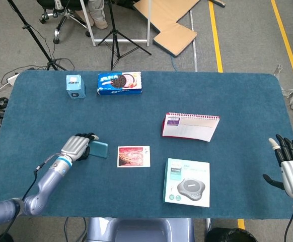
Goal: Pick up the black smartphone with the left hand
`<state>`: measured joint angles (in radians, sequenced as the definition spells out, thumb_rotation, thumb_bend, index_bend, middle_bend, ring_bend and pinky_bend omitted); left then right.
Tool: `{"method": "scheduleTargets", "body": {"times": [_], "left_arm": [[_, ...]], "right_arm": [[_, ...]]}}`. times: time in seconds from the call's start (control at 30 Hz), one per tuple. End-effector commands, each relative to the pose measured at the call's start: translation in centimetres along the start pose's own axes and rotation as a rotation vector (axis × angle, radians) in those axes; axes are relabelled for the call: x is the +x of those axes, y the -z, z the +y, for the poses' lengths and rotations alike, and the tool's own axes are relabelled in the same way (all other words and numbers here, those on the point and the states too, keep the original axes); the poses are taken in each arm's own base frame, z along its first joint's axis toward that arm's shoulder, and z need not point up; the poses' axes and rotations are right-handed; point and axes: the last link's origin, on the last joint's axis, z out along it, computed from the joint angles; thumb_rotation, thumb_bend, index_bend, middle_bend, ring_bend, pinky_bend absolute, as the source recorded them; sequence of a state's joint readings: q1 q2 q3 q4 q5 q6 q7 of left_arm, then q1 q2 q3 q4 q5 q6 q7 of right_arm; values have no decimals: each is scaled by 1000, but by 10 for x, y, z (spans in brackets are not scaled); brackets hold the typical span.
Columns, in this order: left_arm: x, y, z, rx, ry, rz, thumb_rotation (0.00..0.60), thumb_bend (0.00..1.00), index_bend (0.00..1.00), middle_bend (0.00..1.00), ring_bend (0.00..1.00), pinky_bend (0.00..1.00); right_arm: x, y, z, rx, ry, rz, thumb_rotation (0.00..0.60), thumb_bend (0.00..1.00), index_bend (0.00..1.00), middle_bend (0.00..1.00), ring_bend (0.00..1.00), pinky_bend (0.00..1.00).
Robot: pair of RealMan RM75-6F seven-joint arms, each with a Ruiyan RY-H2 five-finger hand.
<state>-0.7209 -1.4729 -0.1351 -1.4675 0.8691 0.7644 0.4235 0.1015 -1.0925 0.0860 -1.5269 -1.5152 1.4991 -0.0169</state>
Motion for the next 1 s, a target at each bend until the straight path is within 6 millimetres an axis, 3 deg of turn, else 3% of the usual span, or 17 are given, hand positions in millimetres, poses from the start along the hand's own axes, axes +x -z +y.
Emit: {"method": "scheduleTargets", "body": {"times": [0.03,0.17,0.27,0.4,0.47,0.53,0.73,1.0], "left_arm": [[2,-12,6,11,-4,13,600,793,204,80,97,119],[7,-16,9,9,9,83,600,781,186,33,36,49],[15,-12,7,-2,5,159,600,724,101,3,4,11],[31,16,-9,-40,-6,343,600,434,2,0,0,0],[33,25,-15,-48,-5,378,600,254,0,0,0,0],[33,49,-31,-25,-11,436,600,108,0,0,0,0],[17,117,-68,31,-29,450,600,52,0,0,0,0],[5,154,-92,52,-27,466,600,54,0,0,0,0]], "right_arm": [[0,0,1,-4,0,0,600,0,68,0,0,0],[0,0,2,-10,-1,1,600,0,68,0,0,0],[1,0,3,-11,-3,3,600,0,69,0,0,0],[3,0,2,-3,-10,8,600,0,69,0,0,0],[3,0,1,0,-11,10,600,0,69,0,0,0],[4,1,-1,8,-14,13,600,0,69,0,0,0],[7,2,-1,15,-28,29,600,0,66,0,0,0],[12,4,1,12,-37,47,600,0,63,0,0,0]]}}
